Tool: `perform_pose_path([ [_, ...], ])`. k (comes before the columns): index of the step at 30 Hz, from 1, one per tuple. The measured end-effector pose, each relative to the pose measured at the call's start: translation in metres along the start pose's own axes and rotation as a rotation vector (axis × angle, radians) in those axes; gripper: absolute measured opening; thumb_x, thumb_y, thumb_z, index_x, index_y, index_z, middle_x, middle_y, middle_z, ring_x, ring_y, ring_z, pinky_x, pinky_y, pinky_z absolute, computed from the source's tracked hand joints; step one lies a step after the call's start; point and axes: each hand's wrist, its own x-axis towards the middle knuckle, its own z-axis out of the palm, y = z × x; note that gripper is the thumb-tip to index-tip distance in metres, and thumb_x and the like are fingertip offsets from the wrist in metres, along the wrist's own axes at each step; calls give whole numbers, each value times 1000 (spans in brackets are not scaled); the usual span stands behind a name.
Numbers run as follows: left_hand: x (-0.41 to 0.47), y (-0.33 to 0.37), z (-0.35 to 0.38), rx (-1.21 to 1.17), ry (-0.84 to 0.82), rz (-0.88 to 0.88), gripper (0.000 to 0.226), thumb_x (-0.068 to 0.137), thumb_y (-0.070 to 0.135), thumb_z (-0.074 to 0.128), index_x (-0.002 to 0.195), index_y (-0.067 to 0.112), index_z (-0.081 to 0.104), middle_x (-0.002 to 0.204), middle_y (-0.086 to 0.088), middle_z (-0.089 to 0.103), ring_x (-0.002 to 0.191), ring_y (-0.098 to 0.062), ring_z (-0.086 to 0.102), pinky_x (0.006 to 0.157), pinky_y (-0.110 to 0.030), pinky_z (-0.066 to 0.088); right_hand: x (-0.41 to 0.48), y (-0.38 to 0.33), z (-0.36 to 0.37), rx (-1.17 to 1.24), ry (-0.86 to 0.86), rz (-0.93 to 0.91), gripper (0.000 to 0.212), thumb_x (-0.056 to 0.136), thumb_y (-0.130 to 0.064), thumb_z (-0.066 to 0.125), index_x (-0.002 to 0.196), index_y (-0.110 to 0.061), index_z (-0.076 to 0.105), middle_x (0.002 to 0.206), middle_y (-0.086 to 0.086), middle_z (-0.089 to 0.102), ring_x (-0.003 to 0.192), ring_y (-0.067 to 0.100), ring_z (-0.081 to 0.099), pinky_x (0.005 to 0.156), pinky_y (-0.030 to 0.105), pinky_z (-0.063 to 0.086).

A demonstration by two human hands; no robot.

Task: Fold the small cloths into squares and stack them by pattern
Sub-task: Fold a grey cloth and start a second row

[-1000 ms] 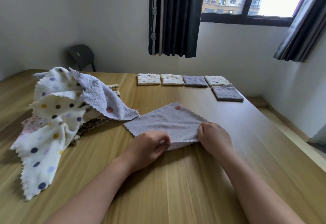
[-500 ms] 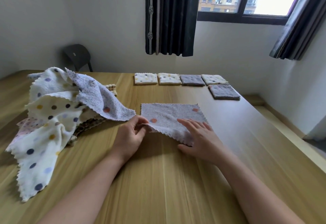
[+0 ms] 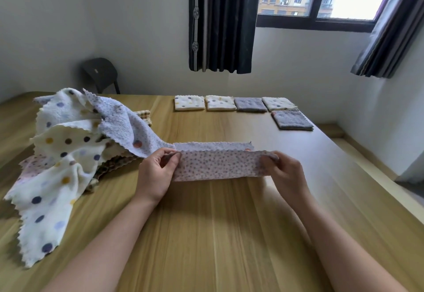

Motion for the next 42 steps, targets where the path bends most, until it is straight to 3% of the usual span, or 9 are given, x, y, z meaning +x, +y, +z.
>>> perform_pose_path([
  [4, 17, 6, 7, 167, 5, 61, 10, 92, 20, 62, 84, 20, 67, 78, 13, 66, 73, 5, 61, 68, -7, 44, 18, -8, 7, -65, 23, 89, 29, 94, -18, 54, 70, -1, 56, 61, 0, 46, 63, 12, 41, 56, 31, 31],
  [7, 32, 4, 18, 323, -1, 23, 16, 96, 20, 55, 91, 13, 68, 79, 8, 65, 78, -9, 59, 69, -20, 42, 39, -12, 17, -236, -10, 129, 32, 92, -18, 53, 63, -6, 47, 56, -3, 40, 57, 11, 36, 51, 26, 26],
  [11, 51, -4, 29, 542, -2, -67, 24, 99, 25, 45, 90, 13, 63, 79, -1, 64, 77, -22, 58, 63, -32, 42, 67, -5, 33, -447, -68, 234, 32, 88, -16, 52, 58, -13, 43, 57, 1, 47, 64, 21, 47, 56, 32, 31],
  [16, 70, -9, 39, 870, -16, -45, 27, 102, 25, 37, 91, 12, 58, 72, 0, 52, 67, -21, 49, 54, -30, 31, 85, 4, 48, -645, -75, 243, 32, 88, -18, 52, 58, -16, 40, 68, 7, 53, 72, 30, 51, 60, 30, 33],
  [24, 77, -19, 46, 1132, -73, 51, 25, 103, 21, 35, 85, 12, 50, 62, 1, 45, 57, -19, 46, 43, -27, 21, 95, 12, 60, -924, -102, 179, 27, 96, -31, 43, 98, -14, 64, 101, 10, 65, 93, 33, 60, 67, 31, 39],
  [33, 78, -23, 46, 1150, -33, 95, 14, 101, 21, 41, 96, 11, 50, 63, 0, 46, 54, -20, 46, 43, -26, 21, 96, 12, 64, -1047, -127, 177, 32, 100, -34, 36, 107, -14, 60, 107, 11, 65, 95, 32, 60, 67, 31, 35],
  [36, 77, -22, 42, 1078, 17, 193, 21, 93, 17, 57, 110, 6, 52, 90, -10, 58, 68, -28, 60, 48, -29, 35, 91, 11, 62, -1037, -56, 126, 25, 99, -30, 38, 108, -14, 55, 104, 10, 65, 84, 30, 57, 64, 32, 34],
  [39, 73, -21, 42, 942, -64, 481, 26, 85, 12, 66, 109, 7, 60, 102, -11, 63, 89, -30, 63, 70, -38, 48, 79, 10, 60, -988, 18, -52, 30, 95, -26, 45, 120, -12, 55, 113, 10, 61, 99, 29, 55, 76, 37, 40],
  [42, 62, -19, 46, 846, -467, 343, 48, 97, 40, 43, 141, 20, 43, 151, -4, 38, 142, -22, 29, 114, -41, 21, 60, -2, 71, -807, -144, -138, 39, 95, -30, 48, 130, -15, 52, 130, 8, 55, 118, 28, 49, 96, 37, 37],
])
